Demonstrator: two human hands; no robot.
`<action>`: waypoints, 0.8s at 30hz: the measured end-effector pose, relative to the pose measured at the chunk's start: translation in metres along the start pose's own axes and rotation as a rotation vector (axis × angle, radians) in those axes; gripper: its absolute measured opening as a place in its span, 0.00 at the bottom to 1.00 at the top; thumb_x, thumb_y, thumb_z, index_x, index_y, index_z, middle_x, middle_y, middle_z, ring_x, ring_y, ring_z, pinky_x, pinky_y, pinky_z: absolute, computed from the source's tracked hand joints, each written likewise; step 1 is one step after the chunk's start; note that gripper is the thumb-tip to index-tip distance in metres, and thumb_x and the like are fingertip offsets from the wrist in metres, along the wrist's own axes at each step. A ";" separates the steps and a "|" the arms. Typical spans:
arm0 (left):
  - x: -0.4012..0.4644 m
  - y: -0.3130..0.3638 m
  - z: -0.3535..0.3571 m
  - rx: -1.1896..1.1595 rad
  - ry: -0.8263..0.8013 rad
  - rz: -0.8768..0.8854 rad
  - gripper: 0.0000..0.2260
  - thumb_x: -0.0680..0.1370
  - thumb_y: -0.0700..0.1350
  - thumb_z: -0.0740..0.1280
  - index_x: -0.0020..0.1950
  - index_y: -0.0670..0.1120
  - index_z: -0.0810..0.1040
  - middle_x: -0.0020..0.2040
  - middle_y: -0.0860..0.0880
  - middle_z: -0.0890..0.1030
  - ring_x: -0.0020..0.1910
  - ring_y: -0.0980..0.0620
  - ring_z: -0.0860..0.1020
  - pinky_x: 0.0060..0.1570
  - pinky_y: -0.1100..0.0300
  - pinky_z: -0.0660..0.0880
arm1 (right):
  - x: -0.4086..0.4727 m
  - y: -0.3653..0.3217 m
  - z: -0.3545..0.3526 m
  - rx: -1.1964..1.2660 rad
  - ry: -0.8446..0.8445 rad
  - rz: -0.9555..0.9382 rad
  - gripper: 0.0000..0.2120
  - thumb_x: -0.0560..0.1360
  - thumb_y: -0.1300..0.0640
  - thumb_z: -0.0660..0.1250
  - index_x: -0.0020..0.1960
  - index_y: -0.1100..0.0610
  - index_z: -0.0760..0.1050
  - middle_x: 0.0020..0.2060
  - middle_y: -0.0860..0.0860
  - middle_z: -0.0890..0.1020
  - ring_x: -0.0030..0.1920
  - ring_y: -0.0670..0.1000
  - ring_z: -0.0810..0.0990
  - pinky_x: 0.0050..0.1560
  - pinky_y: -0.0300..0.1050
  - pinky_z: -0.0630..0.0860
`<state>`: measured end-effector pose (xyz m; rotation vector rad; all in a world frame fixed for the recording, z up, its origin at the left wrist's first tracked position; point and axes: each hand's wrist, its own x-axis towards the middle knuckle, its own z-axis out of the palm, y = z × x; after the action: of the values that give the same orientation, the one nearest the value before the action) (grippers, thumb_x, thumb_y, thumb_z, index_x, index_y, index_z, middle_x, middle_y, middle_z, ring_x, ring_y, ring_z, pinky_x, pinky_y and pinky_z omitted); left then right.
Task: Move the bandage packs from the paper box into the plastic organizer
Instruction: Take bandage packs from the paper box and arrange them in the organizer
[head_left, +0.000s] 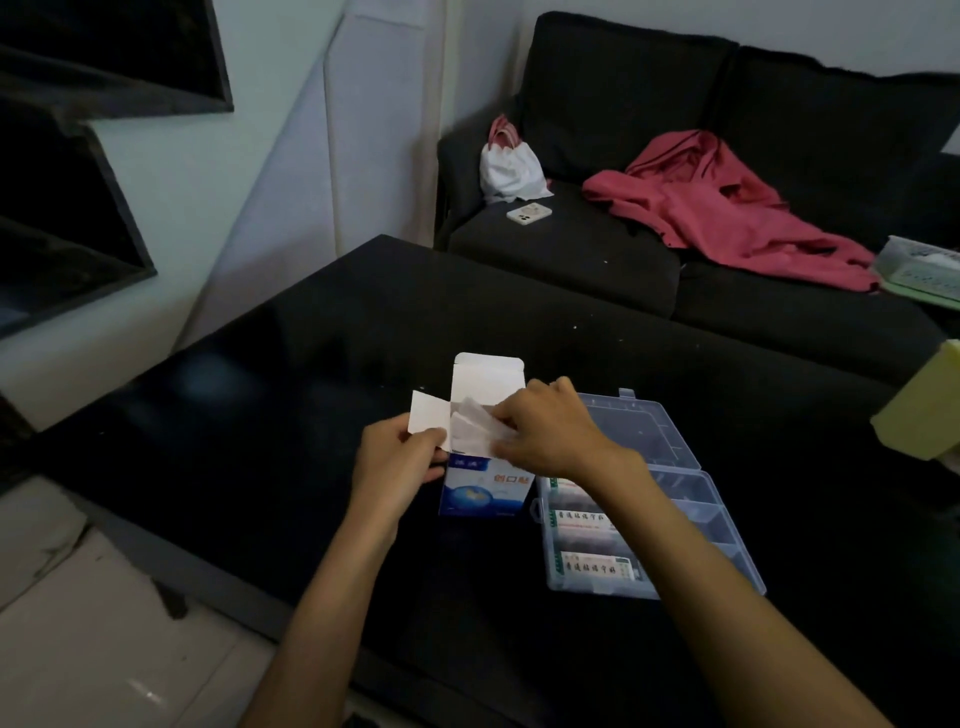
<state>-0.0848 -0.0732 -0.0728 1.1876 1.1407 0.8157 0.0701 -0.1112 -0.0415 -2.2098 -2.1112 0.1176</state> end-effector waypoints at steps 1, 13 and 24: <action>0.000 0.000 0.000 0.006 0.006 0.006 0.08 0.78 0.37 0.63 0.54 0.45 0.79 0.42 0.49 0.81 0.40 0.55 0.79 0.40 0.61 0.78 | 0.003 0.000 0.000 -0.024 -0.008 -0.002 0.09 0.76 0.52 0.64 0.54 0.52 0.78 0.44 0.50 0.77 0.51 0.50 0.71 0.51 0.45 0.59; 0.012 -0.006 0.003 0.041 0.083 0.082 0.05 0.78 0.41 0.65 0.52 0.48 0.79 0.43 0.51 0.82 0.43 0.54 0.80 0.44 0.57 0.78 | -0.012 0.000 -0.021 0.903 0.395 0.215 0.10 0.78 0.56 0.63 0.57 0.56 0.76 0.46 0.42 0.77 0.43 0.38 0.77 0.35 0.30 0.75; -0.045 0.004 0.052 0.210 -0.032 0.365 0.17 0.82 0.50 0.56 0.39 0.49 0.79 0.33 0.53 0.77 0.27 0.61 0.75 0.29 0.67 0.71 | -0.113 0.033 0.006 1.127 0.454 0.403 0.03 0.77 0.56 0.65 0.49 0.52 0.78 0.41 0.48 0.84 0.42 0.44 0.83 0.39 0.35 0.79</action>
<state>-0.0461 -0.1291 -0.0591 1.6084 1.0143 0.9625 0.0970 -0.2256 -0.0513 -1.6441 -0.9184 0.5874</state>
